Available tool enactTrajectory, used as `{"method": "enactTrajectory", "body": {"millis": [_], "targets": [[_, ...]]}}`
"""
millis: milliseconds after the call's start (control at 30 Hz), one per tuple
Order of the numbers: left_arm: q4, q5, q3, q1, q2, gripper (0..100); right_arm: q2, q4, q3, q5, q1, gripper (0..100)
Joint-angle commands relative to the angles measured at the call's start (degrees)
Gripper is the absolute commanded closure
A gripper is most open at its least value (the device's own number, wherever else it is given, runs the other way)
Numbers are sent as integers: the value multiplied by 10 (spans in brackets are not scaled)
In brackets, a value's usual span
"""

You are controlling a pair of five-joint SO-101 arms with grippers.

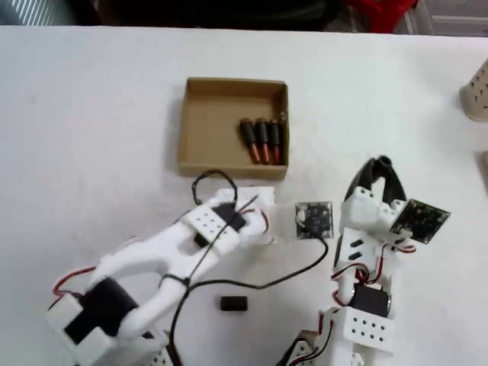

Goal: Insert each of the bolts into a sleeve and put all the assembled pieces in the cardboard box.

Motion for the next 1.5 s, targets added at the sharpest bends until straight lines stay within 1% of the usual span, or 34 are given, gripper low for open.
{"method": "enactTrajectory", "body": {"millis": [0,133,300,433,667,833,1000,1100,1167,1267,1467], "targets": [[-18,-4,-72,-32,60,842,-9,-15,4,-5,48,981],[-18,-7,-79,-31,73,889,-9,-14,4,-3,87,981],[-11,-8,-66,-25,66,858,-7,-13,4,-3,124,981],[29,-26,-84,-22,70,856,-10,3,4,-3,125,981],[27,-28,-88,4,72,857,-9,3,4,-3,124,981],[8,-29,-108,-8,101,857,-7,3,4,-3,124,981],[89,-34,-200,-28,160,858,-7,3,4,-3,124,981],[114,-50,-223,-33,179,859,-7,3,4,-3,124,981],[118,-53,-223,-33,179,890,-7,3,4,-3,124,981],[118,-54,-222,-30,179,982,-7,3,4,-3,124,981],[113,-50,-168,-23,144,982,-7,3,4,-3,124,981]]}}
